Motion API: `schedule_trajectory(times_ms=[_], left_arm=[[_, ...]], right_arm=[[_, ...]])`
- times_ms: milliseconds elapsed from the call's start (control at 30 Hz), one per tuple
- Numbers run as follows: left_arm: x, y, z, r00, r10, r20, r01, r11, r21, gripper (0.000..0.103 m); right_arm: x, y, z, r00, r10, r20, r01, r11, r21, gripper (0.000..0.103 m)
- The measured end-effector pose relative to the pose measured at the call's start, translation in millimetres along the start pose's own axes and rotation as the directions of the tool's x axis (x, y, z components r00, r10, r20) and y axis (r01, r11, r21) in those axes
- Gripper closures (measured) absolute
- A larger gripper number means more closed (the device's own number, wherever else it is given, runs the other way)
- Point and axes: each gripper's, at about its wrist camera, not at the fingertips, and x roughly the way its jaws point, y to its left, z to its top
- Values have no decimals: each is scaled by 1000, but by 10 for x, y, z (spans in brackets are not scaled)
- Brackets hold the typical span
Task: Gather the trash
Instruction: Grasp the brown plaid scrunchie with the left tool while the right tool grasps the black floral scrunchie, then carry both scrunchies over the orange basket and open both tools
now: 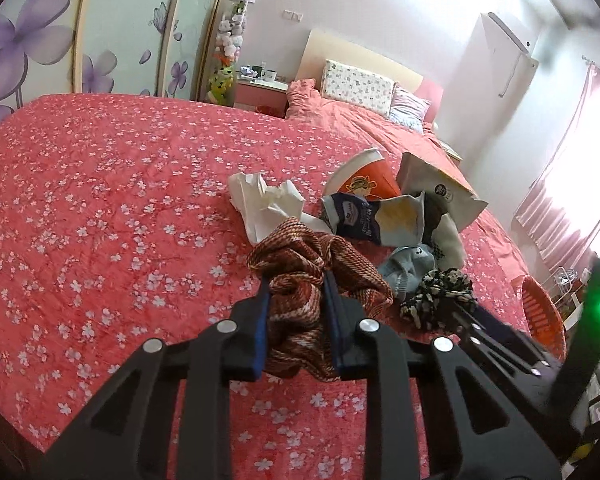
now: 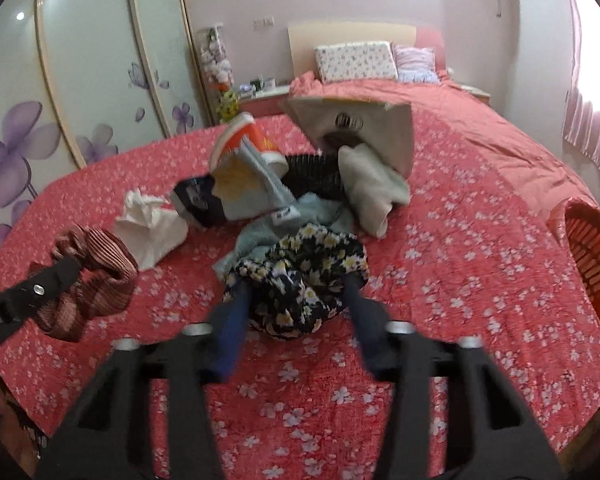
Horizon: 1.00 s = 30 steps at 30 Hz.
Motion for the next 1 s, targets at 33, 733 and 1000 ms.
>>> schedule_trajectory(times_ms=[33, 733, 1000], left_arm=[[-6, -10, -1, 1000, -1, 0, 1, 1000, 1, 79], [20, -936, -38, 989, -149, -27, 151, 981, 125, 79], [179, -1690, -72, 968, -243, -64, 251, 945, 212, 79]], right_arm=[[7, -20, -10, 1000, -3, -4, 3, 1000, 2, 87], [-985, -1252, 124, 945, -224, 239, 178, 964, 198, 98], [-1282, -1784, 154, 895, -333, 296, 254, 927, 275, 98]])
